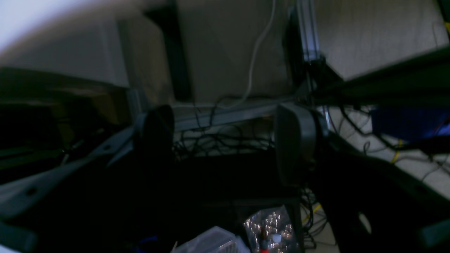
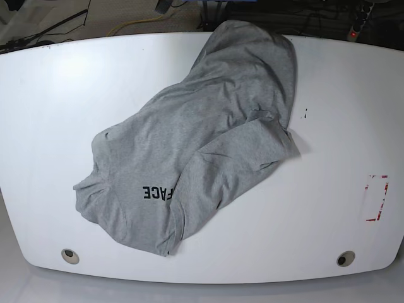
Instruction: Fold the T-shirt properly
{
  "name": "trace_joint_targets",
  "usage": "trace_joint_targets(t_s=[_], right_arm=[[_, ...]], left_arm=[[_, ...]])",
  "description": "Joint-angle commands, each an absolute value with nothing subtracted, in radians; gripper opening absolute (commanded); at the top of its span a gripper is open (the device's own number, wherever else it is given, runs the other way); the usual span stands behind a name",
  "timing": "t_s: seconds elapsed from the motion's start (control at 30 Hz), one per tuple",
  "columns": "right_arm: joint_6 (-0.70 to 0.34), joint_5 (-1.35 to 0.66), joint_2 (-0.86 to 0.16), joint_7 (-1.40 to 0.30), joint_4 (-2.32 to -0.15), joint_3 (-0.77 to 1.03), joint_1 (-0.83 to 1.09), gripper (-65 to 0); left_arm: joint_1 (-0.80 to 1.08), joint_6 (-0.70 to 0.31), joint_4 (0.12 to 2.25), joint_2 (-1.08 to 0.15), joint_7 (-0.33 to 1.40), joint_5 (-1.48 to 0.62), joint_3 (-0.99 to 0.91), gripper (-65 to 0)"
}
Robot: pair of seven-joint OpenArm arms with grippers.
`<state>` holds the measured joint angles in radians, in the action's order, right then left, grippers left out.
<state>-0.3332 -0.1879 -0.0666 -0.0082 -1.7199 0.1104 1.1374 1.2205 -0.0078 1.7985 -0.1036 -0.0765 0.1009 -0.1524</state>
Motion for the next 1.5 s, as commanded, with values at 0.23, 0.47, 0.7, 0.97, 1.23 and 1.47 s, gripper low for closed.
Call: trace_joint_targets(t_s=[0.23, 0.47, 0.7, 0.97, 1.23, 1.47], right_arm=[[-0.34, -0.217, -0.062, 0.005, -1.989, 0.114, 1.309, -44.9], [-0.348, -0.349, -0.07, 0.005, -2.018, 0.199, 1.279, -44.9], [-0.349, -0.351, -0.073, 0.005, -2.018, 0.216, 1.202, -44.9], [-0.349, -0.357, -0.134, 0.005, -2.017, 0.208, 1.099, -44.9], [-0.351, -0.363, -0.225, 0.004, -2.012, 0.205, 0.975, -44.9], [-0.351, -0.363, -0.265, -0.091, -2.014, 0.185, 0.886, -44.9]], left_arm=[[1.309, -0.001, 1.998, -0.243, -0.096, -0.151, -0.168, -24.2], [1.3, -0.001, 1.998, -0.252, -0.093, -0.231, -0.228, -23.6], [1.239, -0.002, 1.997, -0.254, -0.09, -0.265, -0.228, -15.6], [1.164, -0.076, 1.997, -0.282, -0.088, -0.366, -0.18, -8.7], [1.043, -0.163, 1.997, -0.286, 0.091, -0.414, -0.165, -10.1], [0.903, -0.242, 1.997, -0.286, 0.306, -0.449, -0.165, -10.3]])
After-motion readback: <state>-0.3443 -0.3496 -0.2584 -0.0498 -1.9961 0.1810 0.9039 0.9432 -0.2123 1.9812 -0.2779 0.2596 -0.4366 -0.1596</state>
